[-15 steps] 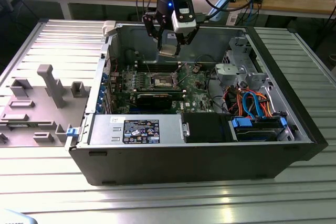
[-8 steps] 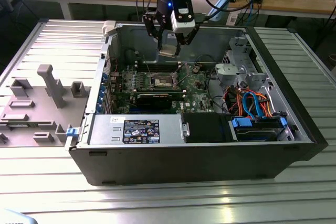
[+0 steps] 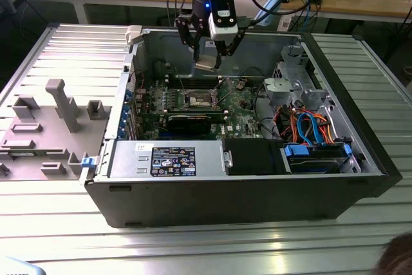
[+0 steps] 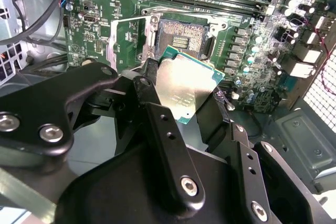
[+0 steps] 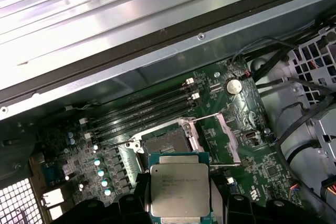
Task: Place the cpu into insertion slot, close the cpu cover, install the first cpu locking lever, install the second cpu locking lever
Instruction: 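Place the cpu into insertion slot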
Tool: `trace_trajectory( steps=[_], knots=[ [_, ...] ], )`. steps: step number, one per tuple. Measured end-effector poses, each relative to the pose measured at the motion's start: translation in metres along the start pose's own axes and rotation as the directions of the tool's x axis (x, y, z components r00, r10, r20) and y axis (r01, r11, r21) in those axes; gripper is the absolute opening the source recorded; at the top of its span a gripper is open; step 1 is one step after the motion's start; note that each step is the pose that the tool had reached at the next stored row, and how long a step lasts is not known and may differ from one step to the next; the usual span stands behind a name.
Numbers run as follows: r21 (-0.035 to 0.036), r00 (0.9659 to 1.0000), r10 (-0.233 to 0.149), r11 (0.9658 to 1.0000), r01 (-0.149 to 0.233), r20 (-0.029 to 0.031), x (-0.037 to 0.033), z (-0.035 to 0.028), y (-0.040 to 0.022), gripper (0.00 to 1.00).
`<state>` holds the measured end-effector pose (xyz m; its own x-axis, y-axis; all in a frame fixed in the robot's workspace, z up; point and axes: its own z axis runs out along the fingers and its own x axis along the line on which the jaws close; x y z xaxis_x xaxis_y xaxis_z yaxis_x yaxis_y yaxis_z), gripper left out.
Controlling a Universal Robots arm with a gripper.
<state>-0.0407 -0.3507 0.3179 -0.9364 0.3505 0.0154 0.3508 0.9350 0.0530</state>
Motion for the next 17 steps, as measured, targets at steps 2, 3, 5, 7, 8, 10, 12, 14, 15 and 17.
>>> trace_trajectory(
  steps=[2,3,5,7,8,10,12,14,15,17],
  knots=[
    [0.0008,1.0000,0.005,1.0000,-0.005,0.0006,0.0000,0.0000,0.0000,0.55],
    [0.0012,1.0000,0.009,1.0000,-0.009,0.0010,0.0000,0.0001,0.0000,0.55],
    [0.0018,0.9999,0.014,0.9999,-0.014,0.0015,0.0000,0.0001,0.0000,0.55],
    [0.0023,0.9998,0.019,0.9998,-0.019,0.0020,0.0000,0.0001,0.0000,0.55],
    [0.0026,0.9997,0.023,0.9997,-0.023,0.0023,0.0000,0.0001,0.0000,0.55],
    [0.0032,0.9995,0.031,0.9995,-0.031,0.0030,0.0000,0.0002,0.0000,0.55],
    [0.0039,0.9991,0.042,0.9991,-0.042,0.0040,0.0000,0.0003,0.0000,0.55],
    [0.0043,0.9987,0.051,0.9987,-0.051,0.0048,0.0000,0.0003,0.0000,0.55],
    [0.0044,0.9985,0.054,0.9985,-0.054,0.0050,0.0000,0.0004,0.0000,0.55],
    [0.0047,0.9981,0.061,0.9981,-0.061,0.0056,0.0000,0.0004,0.0000,0.55]
  ],
)
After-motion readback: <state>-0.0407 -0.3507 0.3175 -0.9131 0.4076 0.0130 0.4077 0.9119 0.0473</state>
